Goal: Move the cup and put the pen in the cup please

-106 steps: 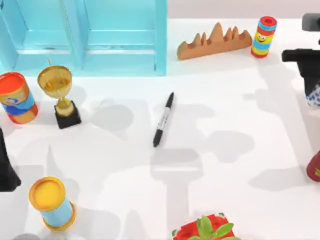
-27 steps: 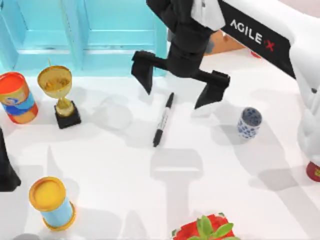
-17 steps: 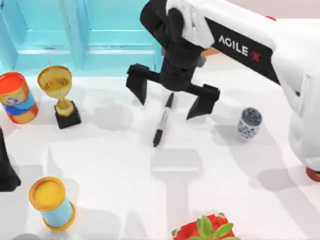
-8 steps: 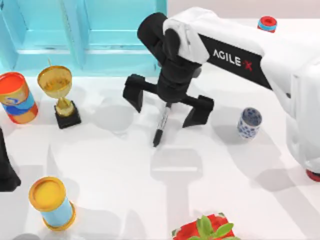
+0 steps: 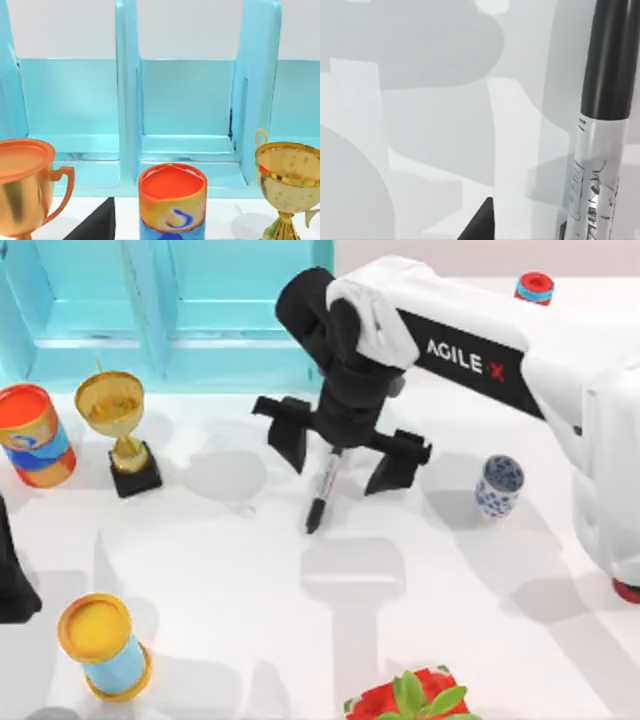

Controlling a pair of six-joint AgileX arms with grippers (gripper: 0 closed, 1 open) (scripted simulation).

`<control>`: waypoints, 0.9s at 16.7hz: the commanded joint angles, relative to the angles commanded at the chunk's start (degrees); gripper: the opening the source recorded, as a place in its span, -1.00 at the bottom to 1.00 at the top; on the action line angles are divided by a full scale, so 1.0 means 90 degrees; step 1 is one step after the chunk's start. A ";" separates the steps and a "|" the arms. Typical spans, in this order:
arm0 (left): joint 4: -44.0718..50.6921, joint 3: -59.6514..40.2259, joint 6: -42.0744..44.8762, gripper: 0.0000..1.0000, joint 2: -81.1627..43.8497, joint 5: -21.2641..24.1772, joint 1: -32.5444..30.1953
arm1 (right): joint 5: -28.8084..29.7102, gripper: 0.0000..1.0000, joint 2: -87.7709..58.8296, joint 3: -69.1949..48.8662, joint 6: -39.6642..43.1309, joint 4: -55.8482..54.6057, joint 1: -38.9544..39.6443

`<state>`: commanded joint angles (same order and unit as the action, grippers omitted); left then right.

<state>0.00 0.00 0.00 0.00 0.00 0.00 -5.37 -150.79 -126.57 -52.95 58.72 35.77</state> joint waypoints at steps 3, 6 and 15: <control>0.0000 0.0000 0.0000 1.00 0.0000 0.0000 0.0000 | 0.0000 -0.66 0.0000 0.0000 0.0000 0.0000 0.0000; 0.0000 0.0000 0.0000 1.00 0.0000 0.0000 0.0000 | 0.0000 -1.00 0.0000 0.0000 0.0000 0.0000 0.0000; 0.0000 0.0000 0.0000 1.00 0.0000 0.0000 0.0000 | 0.0276 -1.00 0.0532 0.0162 0.0208 0.0362 -0.0058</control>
<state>0.00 0.00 0.00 0.00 0.00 0.00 -2.88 -146.01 -125.12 -51.08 61.97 35.25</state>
